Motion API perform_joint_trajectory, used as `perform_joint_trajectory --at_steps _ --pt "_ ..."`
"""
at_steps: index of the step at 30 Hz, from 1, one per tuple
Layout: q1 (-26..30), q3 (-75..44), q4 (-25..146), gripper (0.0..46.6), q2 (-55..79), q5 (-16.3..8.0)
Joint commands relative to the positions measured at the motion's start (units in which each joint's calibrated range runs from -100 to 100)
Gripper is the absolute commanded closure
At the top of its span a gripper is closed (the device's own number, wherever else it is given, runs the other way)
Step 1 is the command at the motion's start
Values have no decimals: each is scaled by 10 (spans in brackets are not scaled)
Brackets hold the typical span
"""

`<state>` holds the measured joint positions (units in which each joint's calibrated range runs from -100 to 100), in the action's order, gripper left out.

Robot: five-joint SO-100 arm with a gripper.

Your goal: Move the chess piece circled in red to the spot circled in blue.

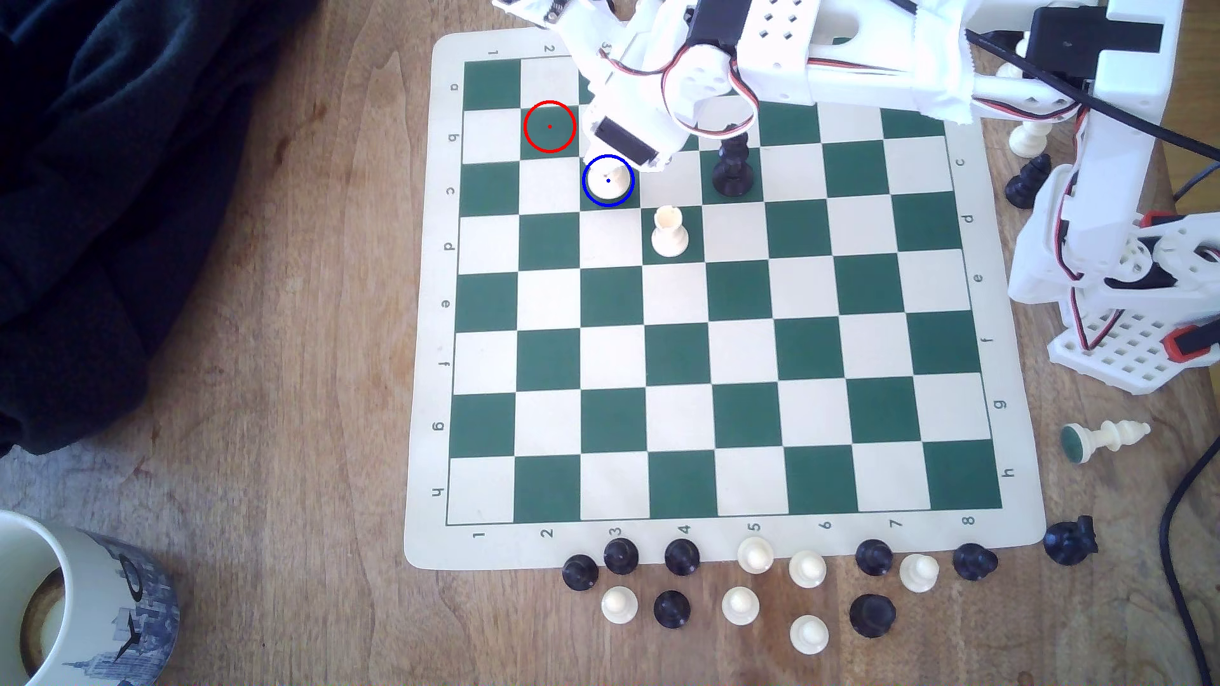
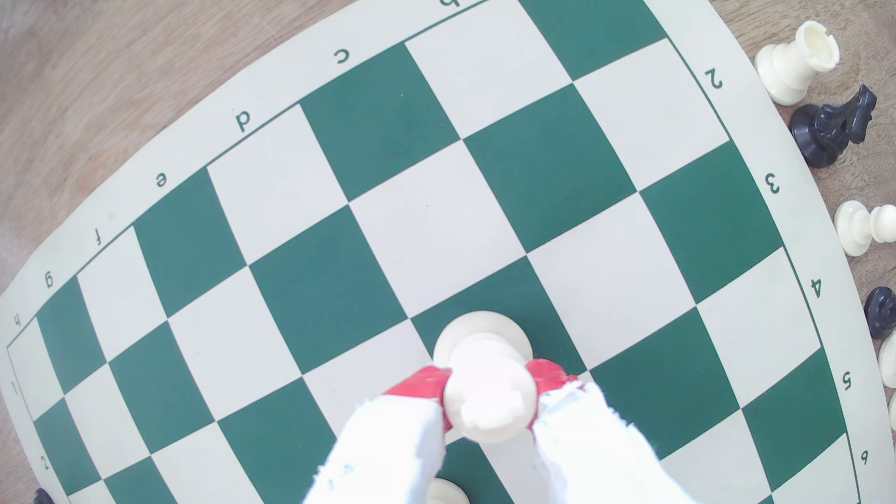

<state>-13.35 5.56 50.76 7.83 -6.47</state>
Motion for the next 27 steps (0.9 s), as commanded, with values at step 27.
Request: perform_joint_trajectory --at_steps 27 --pt "-10 -18 -29 427 21 3"
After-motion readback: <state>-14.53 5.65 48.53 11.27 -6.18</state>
